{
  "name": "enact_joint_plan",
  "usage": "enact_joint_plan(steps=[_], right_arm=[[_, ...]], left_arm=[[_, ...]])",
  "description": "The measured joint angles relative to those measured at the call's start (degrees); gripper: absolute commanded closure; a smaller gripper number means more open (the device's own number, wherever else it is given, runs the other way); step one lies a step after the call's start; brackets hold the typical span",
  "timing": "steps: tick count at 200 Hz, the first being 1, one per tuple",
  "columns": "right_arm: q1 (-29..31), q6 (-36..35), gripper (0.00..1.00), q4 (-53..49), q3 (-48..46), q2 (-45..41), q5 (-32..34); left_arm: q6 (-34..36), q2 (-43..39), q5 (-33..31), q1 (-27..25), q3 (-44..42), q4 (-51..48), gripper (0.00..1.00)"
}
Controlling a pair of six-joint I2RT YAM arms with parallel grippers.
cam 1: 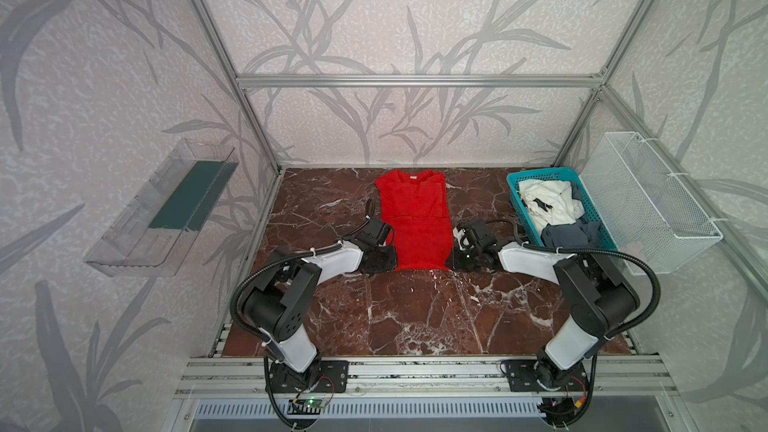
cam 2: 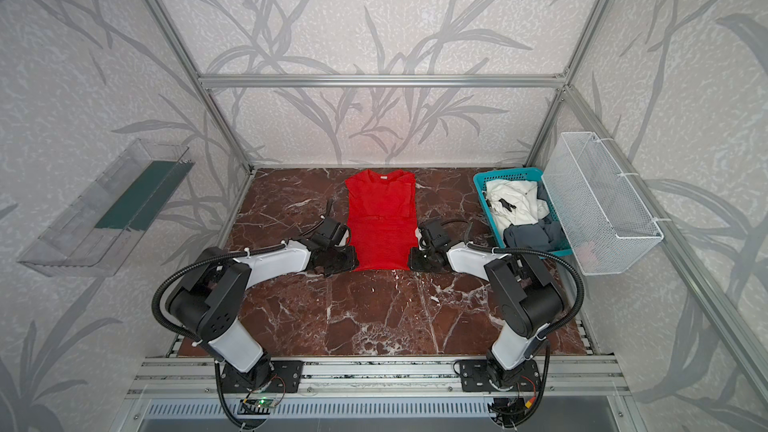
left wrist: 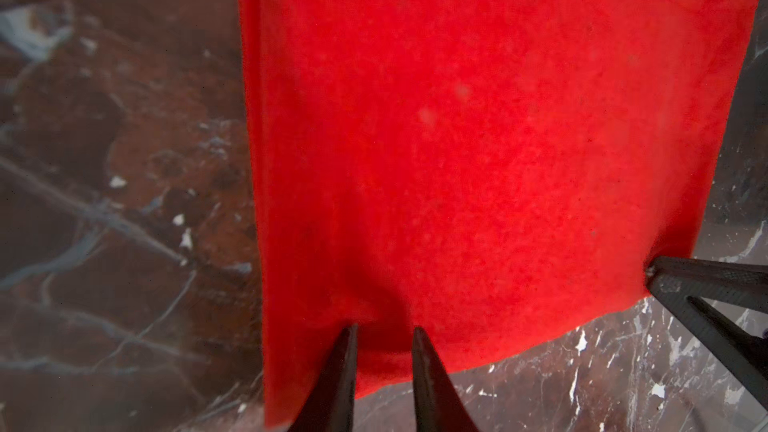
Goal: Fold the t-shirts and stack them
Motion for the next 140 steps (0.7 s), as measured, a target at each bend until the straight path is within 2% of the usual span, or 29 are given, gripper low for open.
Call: enact_joint_plan(steps=[34, 85, 113, 140], right_arm=[[0.00, 0.00, 0.80, -1.16, -1.22, -1.60, 0.68], [0.61, -0.44, 0.79, -7.85, -1.03, -6.14, 3.17], [2.25, -0.74, 0.79, -9.64, 2.51, -7.58, 3.19], [4.81, -0.70, 0.79, -8.55, 7.45, -5.44, 1.81]], left_arm=[[-0.31, -3.08, -1.22, -0.04, -3.34, 0.26, 0.73], [-0.31, -3.39, -1.33, -0.02, -3.69, 0.42, 0.73], [-0.33, -3.39, -1.33, -0.02, -3.69, 0.44, 0.73], [-0.37, -3.39, -1.31, -0.02, -3.69, 0.44, 0.73]])
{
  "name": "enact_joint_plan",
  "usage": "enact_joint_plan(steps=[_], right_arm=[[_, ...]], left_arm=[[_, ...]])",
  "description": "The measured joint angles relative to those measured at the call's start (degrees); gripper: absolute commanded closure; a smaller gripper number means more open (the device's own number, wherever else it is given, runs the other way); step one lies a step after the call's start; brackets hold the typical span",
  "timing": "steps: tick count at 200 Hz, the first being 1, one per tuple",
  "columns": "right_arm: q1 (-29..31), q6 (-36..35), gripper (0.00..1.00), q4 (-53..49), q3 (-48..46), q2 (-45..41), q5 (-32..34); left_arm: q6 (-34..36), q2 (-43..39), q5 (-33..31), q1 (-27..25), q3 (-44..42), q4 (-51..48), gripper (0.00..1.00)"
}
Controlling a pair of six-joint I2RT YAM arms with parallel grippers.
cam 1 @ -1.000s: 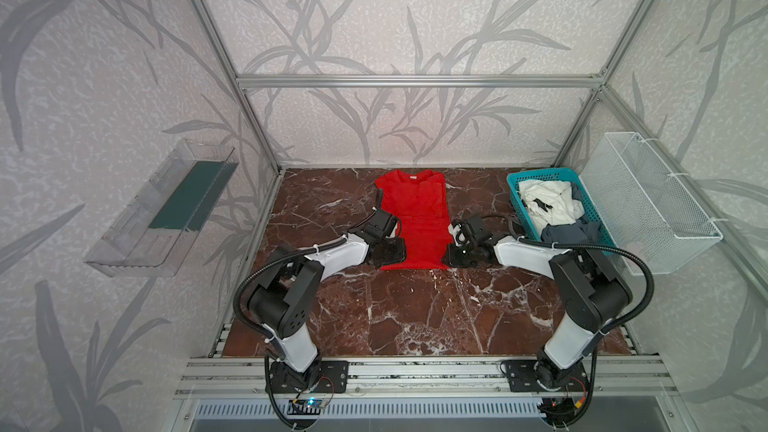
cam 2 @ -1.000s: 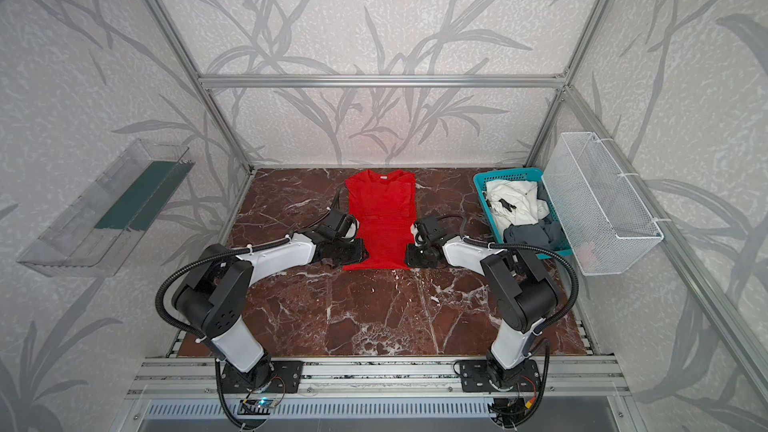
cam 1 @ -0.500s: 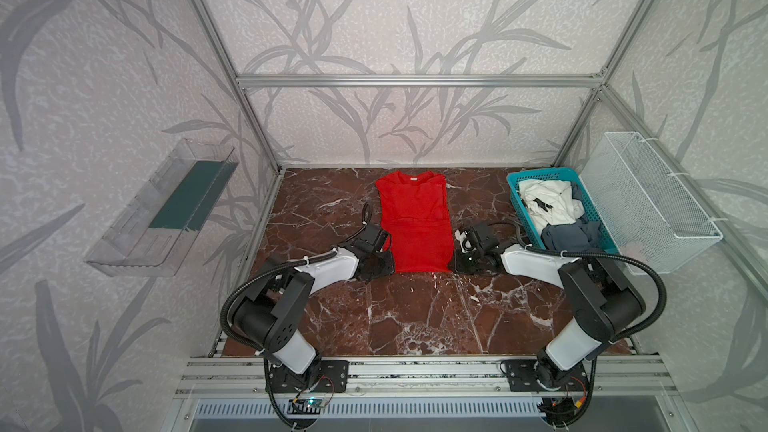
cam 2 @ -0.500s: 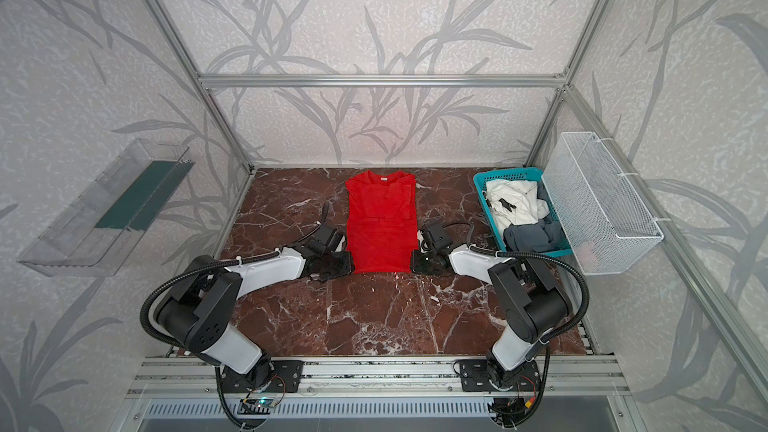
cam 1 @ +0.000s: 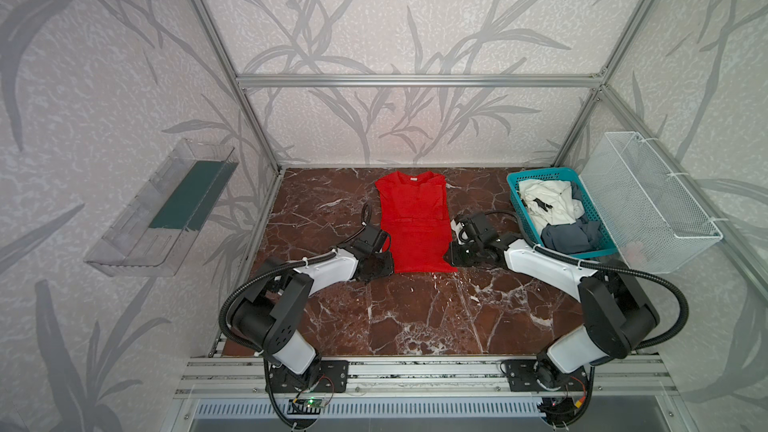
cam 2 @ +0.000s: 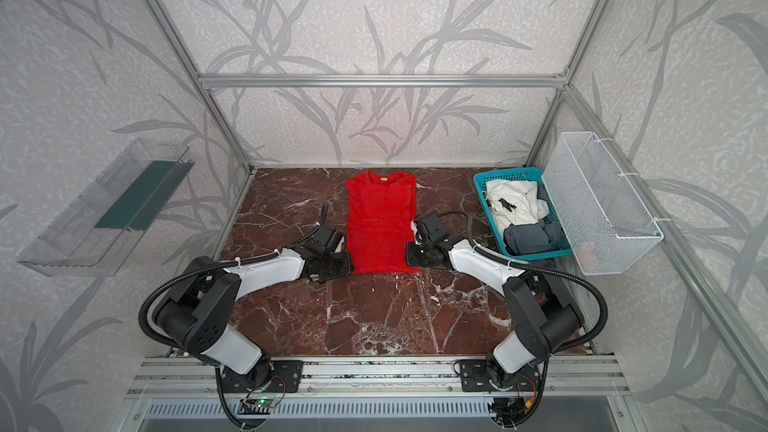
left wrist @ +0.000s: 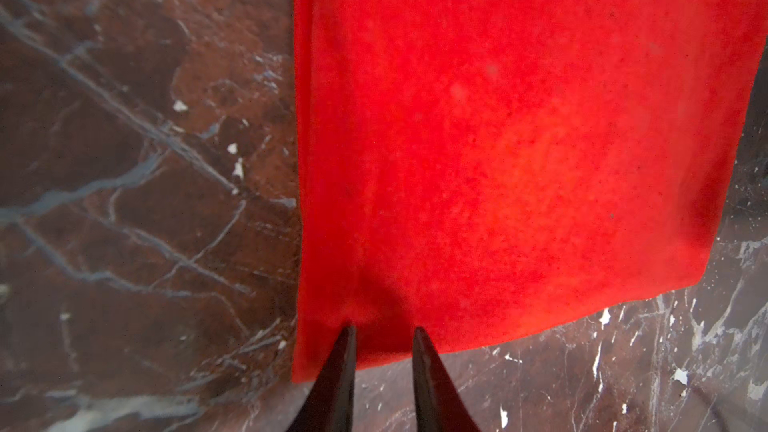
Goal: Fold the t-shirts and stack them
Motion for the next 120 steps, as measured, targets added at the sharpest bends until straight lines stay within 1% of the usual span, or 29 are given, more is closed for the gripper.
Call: enact_joint_plan(steps=[25, 59, 91, 120], right_arm=[[2.27, 0.61, 0.79, 3.10, 2.89, 4.85, -1.90], [4.17, 2.01, 0.79, 5.84, 3.43, 11.65, -4.48], [5.22, 3.45, 0.79, 7.58, 3.43, 13.68, -5.81], [5.38, 3.89, 0.79, 8.33, 2.71, 13.84, -5.66]], left_arm=[[-0.24, -0.02, -0.09, 0.00, 0.00, -0.02, 0.73], [-0.39, -0.11, -0.24, -0.04, -0.04, -0.04, 0.73], [-0.39, -0.11, -0.22, -0.04, -0.07, -0.04, 0.73], [-0.42, -0.11, -0.26, -0.04, -0.07, -0.13, 0.73]])
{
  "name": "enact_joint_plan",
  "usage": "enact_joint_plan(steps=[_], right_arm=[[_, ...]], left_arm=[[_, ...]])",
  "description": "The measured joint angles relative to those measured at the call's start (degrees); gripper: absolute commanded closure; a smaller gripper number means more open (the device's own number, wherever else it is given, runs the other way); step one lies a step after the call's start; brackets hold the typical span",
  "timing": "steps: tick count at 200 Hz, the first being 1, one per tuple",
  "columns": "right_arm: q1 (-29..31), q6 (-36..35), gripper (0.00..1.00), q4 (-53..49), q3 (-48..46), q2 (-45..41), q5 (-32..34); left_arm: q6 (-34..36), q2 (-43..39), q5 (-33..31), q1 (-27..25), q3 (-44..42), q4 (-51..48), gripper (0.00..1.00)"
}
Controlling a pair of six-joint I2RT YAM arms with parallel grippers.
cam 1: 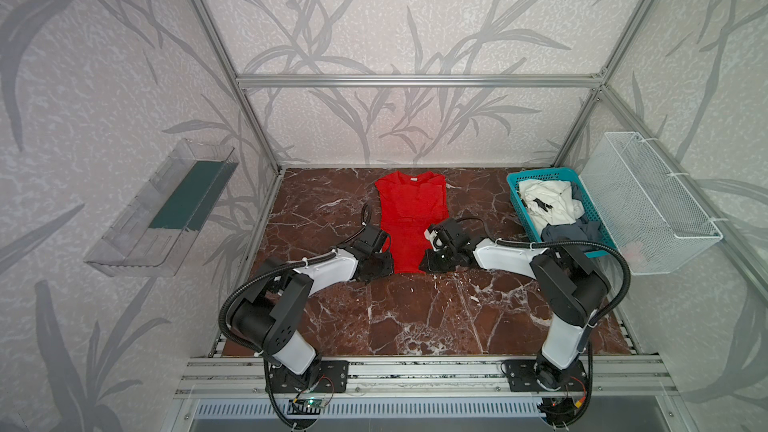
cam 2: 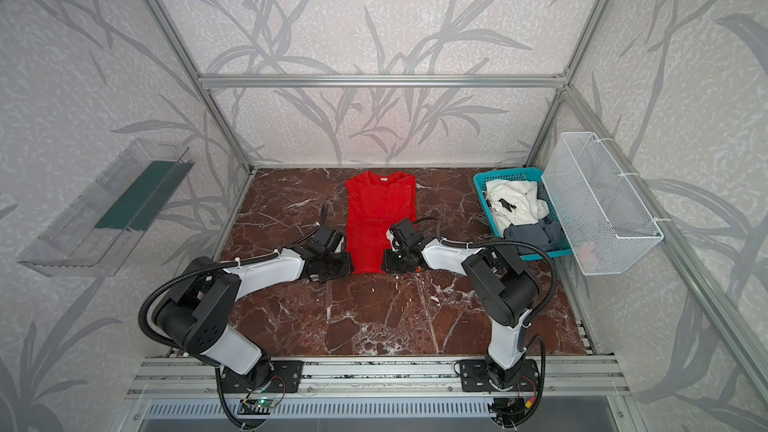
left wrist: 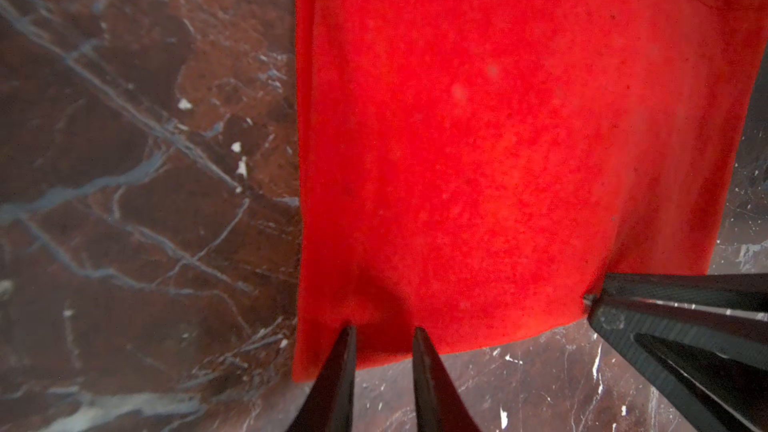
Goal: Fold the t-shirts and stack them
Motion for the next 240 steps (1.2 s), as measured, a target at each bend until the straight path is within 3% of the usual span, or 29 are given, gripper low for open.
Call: enact_joint_plan(steps=[100, 135, 179, 204, 240], right_arm=[[-2.95, -1.27, 0.78, -4.92, -8.48, -8.92, 3.63], [-4.33, -1.62, 0.76, -7.61, -11.21, -16.04, 5.25], [-6.54, -1.44, 0.65, -8.17, -14.49, -21.53, 5.66], [-7.89, -1.01, 0.49, -7.96, -16.17, -21.66, 5.38], [-8.63, -0.68, 0.47, -6.49, -16.83, -21.66, 5.07]], left_arm=[[-0.35, -3.19, -0.76, 0.00, -1.42, -6.58, 0.73], [-0.31, -8.15, -0.52, 0.00, -2.69, -9.77, 0.66], [-0.17, -11.32, -0.68, 0.22, -2.80, -10.80, 0.66], [0.04, -8.37, -0.59, 0.50, -2.75, -10.25, 0.67], [0.00, -4.37, -0.39, 0.74, -1.66, -8.57, 0.68]])
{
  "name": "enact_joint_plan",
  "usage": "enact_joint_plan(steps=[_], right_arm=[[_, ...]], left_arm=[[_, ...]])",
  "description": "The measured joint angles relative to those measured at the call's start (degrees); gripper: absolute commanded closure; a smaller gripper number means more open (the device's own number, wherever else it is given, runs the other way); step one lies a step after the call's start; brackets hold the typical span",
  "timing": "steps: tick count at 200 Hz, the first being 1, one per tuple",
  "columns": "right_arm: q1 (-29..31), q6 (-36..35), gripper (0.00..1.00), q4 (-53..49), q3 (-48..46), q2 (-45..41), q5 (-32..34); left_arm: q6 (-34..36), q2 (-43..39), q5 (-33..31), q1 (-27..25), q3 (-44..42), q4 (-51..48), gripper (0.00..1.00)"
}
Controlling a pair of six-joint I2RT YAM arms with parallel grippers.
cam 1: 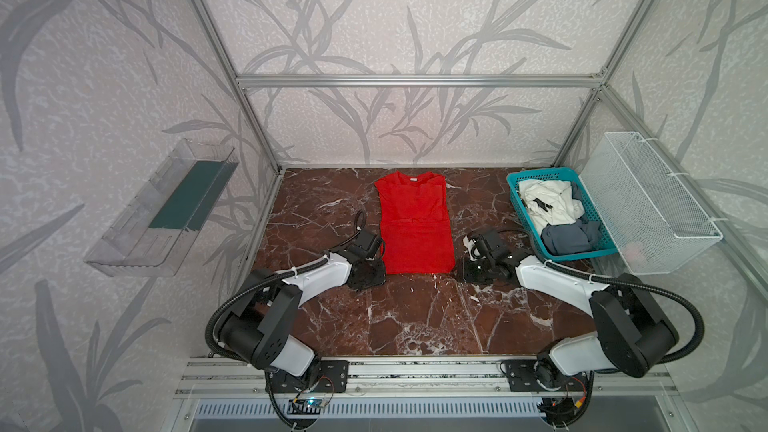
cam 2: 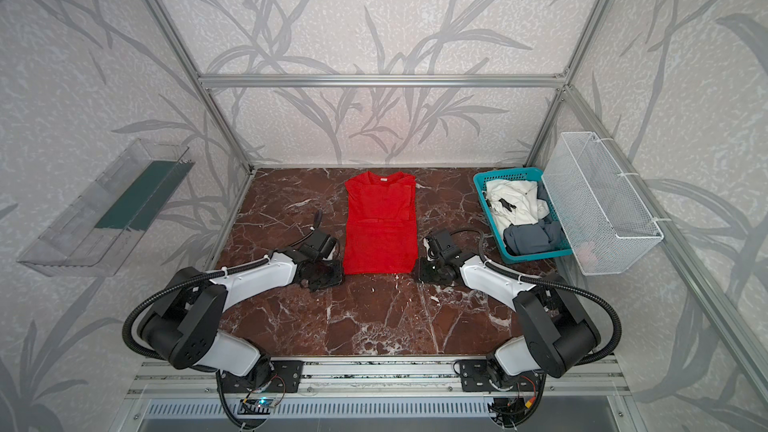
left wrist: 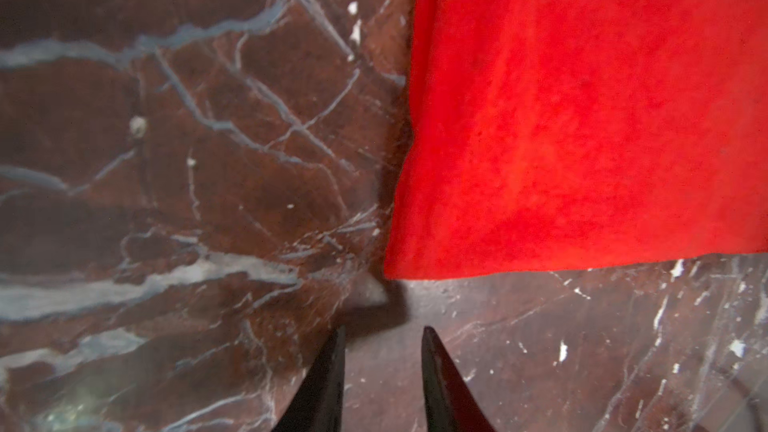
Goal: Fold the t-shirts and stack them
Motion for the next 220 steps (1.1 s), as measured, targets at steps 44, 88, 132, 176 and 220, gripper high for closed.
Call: enact_joint_plan(steps=[44, 88, 132, 176, 220], right_arm=[[-1.38, 0.02, 0.48, 3.32, -1.42, 1.31, -1.07], [-2.16, 0.20, 0.52, 5.99, -1.70, 4.31, -2.27], [-2.21, 1.22, 0.57, 9.73, -1.68, 6.10, -3.41], [-2.23, 1.62, 0.66, 11.52, -0.31, 8.68, -4.22], [-2.27, 2.01, 0.87, 11.32, 0.61, 10.12, -4.66]], left_arm=[[-0.57, 2.21, -0.35, 0.04, 1.49, 1.27, 0.68], [-1.40, 4.42, -0.46, 0.04, 3.50, 1.64, 0.76], [-1.68, 4.83, -0.63, 0.07, 3.52, 1.68, 0.92], [-1.95, 4.59, -0.57, 0.07, 2.73, 2.95, 0.96], [-2.01, 4.48, -0.37, 0.07, 2.34, 3.87, 1.00]])
